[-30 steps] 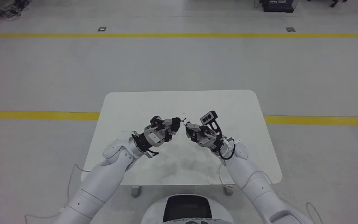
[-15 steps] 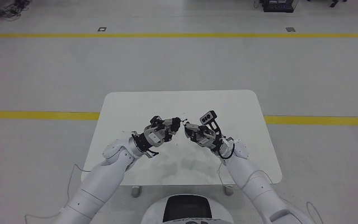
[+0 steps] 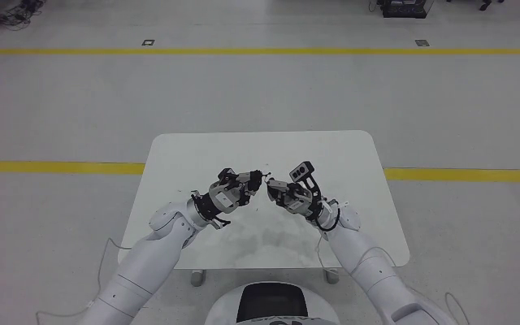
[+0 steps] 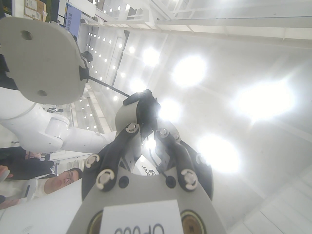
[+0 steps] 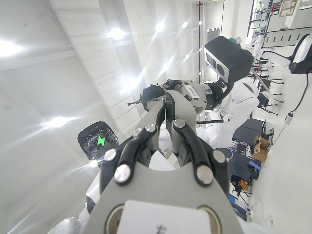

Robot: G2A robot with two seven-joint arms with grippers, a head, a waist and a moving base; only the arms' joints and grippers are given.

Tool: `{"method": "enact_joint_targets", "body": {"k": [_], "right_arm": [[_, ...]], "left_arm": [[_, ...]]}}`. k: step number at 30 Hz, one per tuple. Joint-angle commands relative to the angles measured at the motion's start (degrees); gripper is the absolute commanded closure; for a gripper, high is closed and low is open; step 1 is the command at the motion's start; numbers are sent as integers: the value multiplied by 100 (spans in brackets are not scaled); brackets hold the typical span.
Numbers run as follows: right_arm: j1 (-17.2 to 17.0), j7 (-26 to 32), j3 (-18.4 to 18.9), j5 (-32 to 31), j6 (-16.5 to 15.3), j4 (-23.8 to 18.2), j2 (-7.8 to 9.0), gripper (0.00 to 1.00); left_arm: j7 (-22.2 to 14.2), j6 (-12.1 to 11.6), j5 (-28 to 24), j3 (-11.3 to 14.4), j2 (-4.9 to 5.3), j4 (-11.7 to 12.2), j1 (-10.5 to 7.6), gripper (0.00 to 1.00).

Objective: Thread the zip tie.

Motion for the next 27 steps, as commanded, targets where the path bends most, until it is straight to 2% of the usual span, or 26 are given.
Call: {"method": "enact_joint_targets", "body": {"k": [1, 27], "right_arm": [[3, -3, -9, -3, 3, 12, -1, 100], [40, -32, -85, -21, 1, 164, -10, 100]], "left_arm": [[0, 0, 0, 0, 0, 0, 0, 100], [0, 0, 0, 0, 0, 0, 0, 100]]}}
